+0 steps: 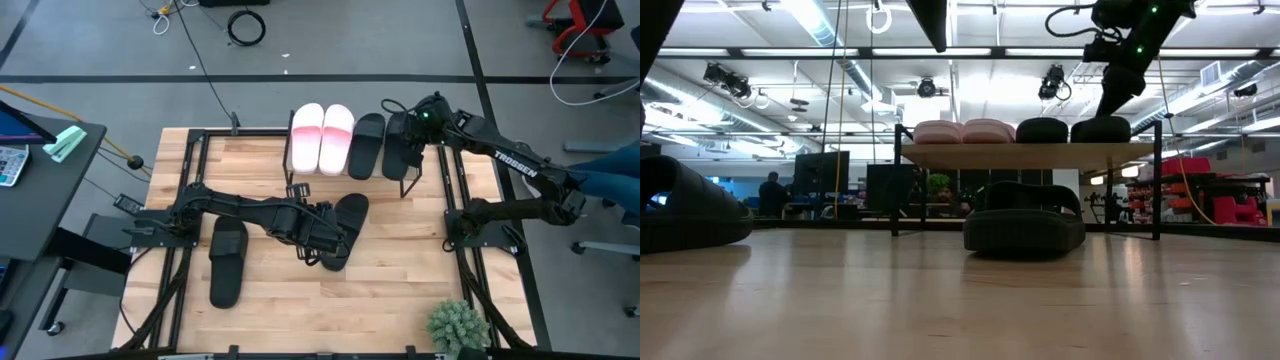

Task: Pick and place slides into the shelf
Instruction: Put the bottom right black slide under the shelf, then put the right black slide under the shelf

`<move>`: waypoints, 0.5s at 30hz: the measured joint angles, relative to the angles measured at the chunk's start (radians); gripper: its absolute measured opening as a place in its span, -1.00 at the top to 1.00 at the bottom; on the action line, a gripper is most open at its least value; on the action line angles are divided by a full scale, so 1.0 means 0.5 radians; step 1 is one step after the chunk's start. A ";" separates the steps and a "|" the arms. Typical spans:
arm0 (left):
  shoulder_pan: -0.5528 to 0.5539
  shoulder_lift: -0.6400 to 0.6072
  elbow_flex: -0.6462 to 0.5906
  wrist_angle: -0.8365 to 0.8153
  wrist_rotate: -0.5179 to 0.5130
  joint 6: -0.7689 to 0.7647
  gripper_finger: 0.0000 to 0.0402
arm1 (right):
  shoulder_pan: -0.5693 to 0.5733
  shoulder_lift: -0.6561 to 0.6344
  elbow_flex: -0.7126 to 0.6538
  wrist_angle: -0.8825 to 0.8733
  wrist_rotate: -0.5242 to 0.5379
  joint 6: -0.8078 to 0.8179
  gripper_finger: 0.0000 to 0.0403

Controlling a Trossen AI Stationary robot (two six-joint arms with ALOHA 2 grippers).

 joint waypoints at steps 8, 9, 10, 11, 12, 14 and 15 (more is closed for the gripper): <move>0.000 0.000 0.000 0.000 0.000 0.002 0.91 | 0.153 -0.158 0.000 -0.002 -0.003 0.055 0.32; 0.000 0.000 0.000 -0.001 0.000 0.002 0.93 | 0.185 -0.192 0.000 -0.012 -0.005 0.106 0.33; 0.000 0.000 0.000 -0.001 0.000 0.002 0.94 | 0.219 -0.228 0.000 -0.037 -0.009 0.179 0.34; 0.000 0.000 0.000 0.000 0.000 0.002 0.95 | 0.258 -0.266 0.000 -0.076 -0.020 0.261 0.35; 0.000 0.000 0.000 -0.001 0.000 0.002 0.96 | 0.296 -0.305 0.000 -0.131 -0.052 0.340 0.36; 0.000 0.000 0.000 -0.001 0.000 0.002 0.96 | 0.379 -0.374 0.000 -0.254 -0.149 0.501 0.40; 0.000 0.000 0.000 -0.001 0.001 0.002 0.96 | 0.427 -0.403 0.000 -0.307 -0.218 0.589 0.43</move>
